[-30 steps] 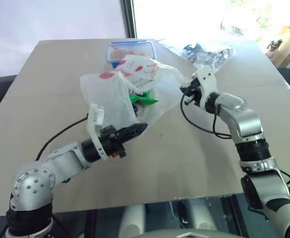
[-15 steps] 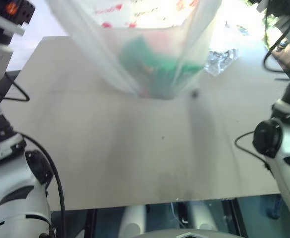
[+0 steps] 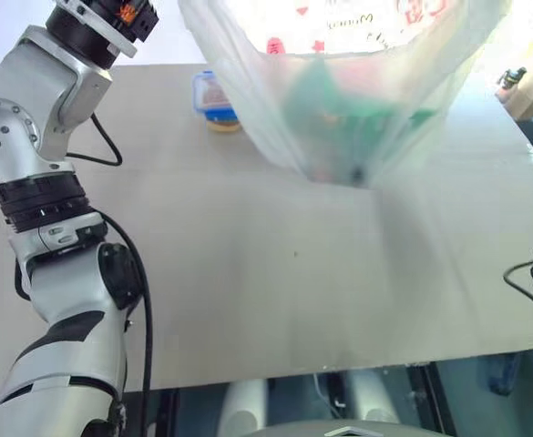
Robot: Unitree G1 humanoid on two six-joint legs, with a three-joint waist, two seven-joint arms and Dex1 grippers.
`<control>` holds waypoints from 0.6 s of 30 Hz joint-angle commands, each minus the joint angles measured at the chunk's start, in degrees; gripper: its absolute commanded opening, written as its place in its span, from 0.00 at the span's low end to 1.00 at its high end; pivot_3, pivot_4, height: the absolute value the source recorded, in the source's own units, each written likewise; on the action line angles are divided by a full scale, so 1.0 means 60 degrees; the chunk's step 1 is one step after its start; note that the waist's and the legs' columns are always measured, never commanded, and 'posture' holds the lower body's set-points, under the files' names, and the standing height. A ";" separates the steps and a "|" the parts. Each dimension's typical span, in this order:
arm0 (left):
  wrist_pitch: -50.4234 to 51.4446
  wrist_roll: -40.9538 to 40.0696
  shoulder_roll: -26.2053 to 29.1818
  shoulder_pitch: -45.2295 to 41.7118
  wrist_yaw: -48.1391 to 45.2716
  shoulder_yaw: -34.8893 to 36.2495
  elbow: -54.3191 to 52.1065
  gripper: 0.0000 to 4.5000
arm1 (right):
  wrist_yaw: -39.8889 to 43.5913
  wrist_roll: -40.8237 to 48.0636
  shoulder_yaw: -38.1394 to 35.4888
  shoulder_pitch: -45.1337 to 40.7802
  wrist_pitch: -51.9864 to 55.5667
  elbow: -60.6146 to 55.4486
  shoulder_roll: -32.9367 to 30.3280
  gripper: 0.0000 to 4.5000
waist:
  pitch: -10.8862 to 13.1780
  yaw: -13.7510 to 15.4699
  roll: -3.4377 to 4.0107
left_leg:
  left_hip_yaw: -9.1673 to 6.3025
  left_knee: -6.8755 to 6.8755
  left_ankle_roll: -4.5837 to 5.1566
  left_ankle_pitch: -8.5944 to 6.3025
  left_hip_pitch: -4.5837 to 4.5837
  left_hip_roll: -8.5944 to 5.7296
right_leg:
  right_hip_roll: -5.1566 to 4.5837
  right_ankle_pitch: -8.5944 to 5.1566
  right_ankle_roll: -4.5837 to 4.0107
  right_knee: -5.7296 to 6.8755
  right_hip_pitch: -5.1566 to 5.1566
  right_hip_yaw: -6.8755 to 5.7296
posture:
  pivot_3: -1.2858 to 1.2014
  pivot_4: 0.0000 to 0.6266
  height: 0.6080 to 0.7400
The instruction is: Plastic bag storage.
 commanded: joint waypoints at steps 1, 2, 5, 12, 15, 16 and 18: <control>0.0189 -0.0280 0.0116 0.1481 -0.0085 0.0494 -0.1861 0.01 | -0.0316 0.0243 -0.0246 0.1398 0.0358 -0.1703 -0.0362 0.00 | -0.0003 -0.0011 0.0001 | 0.0000 0.0001 -0.0001 0.0000 0.0001 0.0001 | 0.0002 0.0000 0.0000 0.0003 -0.0003 0.0001 | 0.52 0.24 1.00; 0.0259 -0.0075 0.0108 0.2286 -0.0159 0.0429 -0.2515 0.01 | -0.0318 0.0206 -0.0157 0.2192 0.0427 -0.2251 -0.0441 0.00 | -0.0003 0.0004 0.0002 | 0.0001 0.0005 -0.0001 0.0000 0.0011 0.0003 | 0.0002 -0.0001 0.0000 0.0011 0.0004 0.0003 | 0.52 0.24 1.00; 0.0409 0.1048 0.0192 0.5001 -0.0851 -0.0024 -0.4498 0.01 | -0.0345 0.0458 -0.0098 0.4751 0.0659 -0.4029 -0.0368 0.00 | -0.0019 0.0039 0.0000 | 0.0006 0.0004 -0.0001 0.0000 0.0038 0.0002 | -0.0007 -0.0006 0.0006 0.0003 0.0038 0.0007 | 0.52 0.24 1.00; -0.1708 0.6253 0.1014 0.9512 -0.3925 -0.1990 -0.6035 0.01 | 0.0754 -0.1097 0.2083 0.9986 -0.0330 -0.6517 -0.1871 0.00 | -0.0027 0.0112 0.0006 | 0.0012 0.0012 0.0044 -0.0026 0.0118 -0.0010 | 0.0000 -0.0009 0.0001 0.0019 0.0092 0.0015 | 0.52 0.24 1.00; -0.2997 0.7942 0.1090 1.0368 -0.4813 -0.2449 -0.5407 0.01 | 0.0714 -0.2343 0.2701 1.1169 -0.1290 -0.5886 -0.2172 0.00 | -0.0033 0.0088 0.0002 | 0.0019 0.0021 0.0046 -0.0026 0.0211 0.0004 | -0.0002 -0.0028 -0.0055 -0.0009 0.0182 0.0014 | 0.52 0.24 1.00; -0.3343 0.8431 0.1109 1.0507 -0.4979 -0.2568 -0.5106 0.01 | 0.0623 -0.3050 0.2987 1.1455 -0.1765 -0.5502 -0.2366 0.00 | -0.0035 0.0076 0.0001 | 0.0025 0.0023 0.0047 -0.0026 0.0230 0.0007 | -0.0006 -0.0026 -0.0059 -0.0011 0.0193 0.0017 | 0.52 0.24 1.00; -0.3967 0.9475 0.1088 1.0486 -0.4974 -0.2882 -0.4563 0.01 | 0.0423 -0.4100 0.3528 1.1556 -0.2452 -0.4685 -0.2494 0.00 | -0.0039 0.0061 -0.0004 | 0.0053 0.0024 0.0021 -0.0042 0.0270 0.0012 | -0.0025 -0.0021 -0.0066 -0.0024 0.0222 0.0032 | 0.52 0.24 1.00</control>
